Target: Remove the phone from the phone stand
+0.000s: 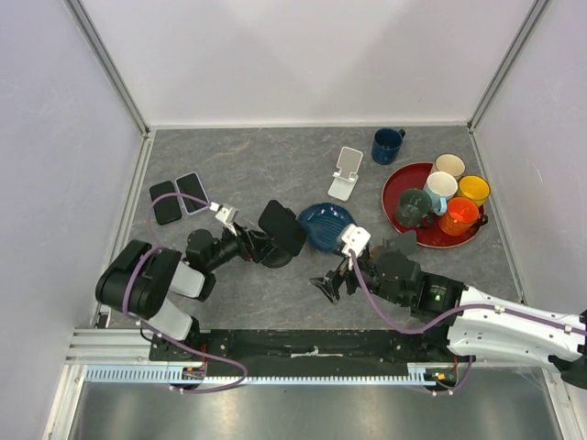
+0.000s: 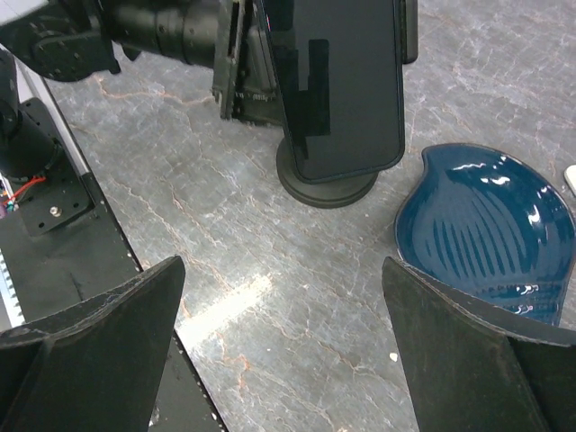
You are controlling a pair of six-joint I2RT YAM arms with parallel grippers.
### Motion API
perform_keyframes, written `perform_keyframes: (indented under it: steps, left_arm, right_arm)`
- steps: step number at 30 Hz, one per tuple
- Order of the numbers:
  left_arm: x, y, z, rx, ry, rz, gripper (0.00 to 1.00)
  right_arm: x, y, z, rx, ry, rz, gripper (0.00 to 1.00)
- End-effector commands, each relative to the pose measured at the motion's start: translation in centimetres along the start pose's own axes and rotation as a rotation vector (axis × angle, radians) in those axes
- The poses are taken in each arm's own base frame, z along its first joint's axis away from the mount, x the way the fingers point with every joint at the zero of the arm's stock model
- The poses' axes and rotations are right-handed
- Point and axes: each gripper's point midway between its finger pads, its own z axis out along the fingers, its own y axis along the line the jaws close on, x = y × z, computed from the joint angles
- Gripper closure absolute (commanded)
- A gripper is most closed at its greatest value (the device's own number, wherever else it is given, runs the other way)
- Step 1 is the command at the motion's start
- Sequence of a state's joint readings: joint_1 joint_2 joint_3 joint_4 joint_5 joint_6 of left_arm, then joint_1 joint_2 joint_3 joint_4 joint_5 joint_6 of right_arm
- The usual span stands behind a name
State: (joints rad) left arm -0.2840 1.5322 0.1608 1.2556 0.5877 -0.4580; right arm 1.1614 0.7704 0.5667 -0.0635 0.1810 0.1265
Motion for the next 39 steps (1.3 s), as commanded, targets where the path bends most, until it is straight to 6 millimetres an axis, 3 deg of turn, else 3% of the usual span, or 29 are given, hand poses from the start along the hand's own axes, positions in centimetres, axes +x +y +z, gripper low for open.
perform_keyframes:
  steps: [1, 10, 20, 25, 27, 29, 30, 31, 33, 34, 39]
  left_arm:
    - [-2.7, -2.2, 0.8, 0.146, -0.115, 0.170, 0.24]
    - [-2.0, -2.0, 2.5, 0.189, -0.091, 0.157, 0.27]
    - [-1.3, -2.2, 3.5, 0.187, -0.086, 0.170, 0.31]
    - [-0.3, -2.4, 3.2, 0.142, -0.090, 0.170, 0.54]
    - [-0.4, -2.2, 3.0, 0.119, -0.106, 0.165, 0.59]
    - [-0.4, -2.1, 2.7, 0.104, -0.112, 0.166, 0.65]
    - [-0.5, -1.8, 2.6, 0.077, -0.123, 0.164, 0.69]
    - [-0.2, -1.8, 2.4, 0.068, -0.119, 0.160, 0.75]
    - [-0.5, -1.7, 2.2, 0.045, -0.135, 0.171, 0.80]
    - [-0.3, -1.8, 2.0, 0.040, -0.134, 0.175, 0.84]
    - [0.5, -1.9, 2.3, -0.005, -0.115, 0.251, 0.89]
  right_arm:
    - [-3.9, 0.3, -0.2, 0.001, -0.087, 0.024, 0.02]
    - [-4.3, 0.1, -0.1, 0.021, -0.090, 0.048, 0.02]
    - [-3.9, 0.5, 1.5, 0.023, -0.053, 0.056, 0.02]
    - [-4.9, 0.6, 2.8, 0.046, -0.033, 0.079, 0.02]
    - [-6.1, 0.8, 3.2, 0.058, -0.044, 0.091, 0.02]
    - [-5.9, 0.7, 3.9, 0.098, -0.016, 0.080, 0.02]
    - [-7.0, 0.6, 4.1, 0.115, -0.028, 0.083, 0.02]
    - [-6.3, 0.7, 4.6, 0.136, 0.011, 0.067, 0.02]
    - [-7.7, 0.2, 4.9, 0.200, -0.003, 0.060, 0.02]
    - [-7.5, 0.2, 5.3, 0.216, 0.015, 0.041, 0.02]
    - [-9.5, -0.5, 5.7, 0.317, -0.019, 0.031, 0.02]
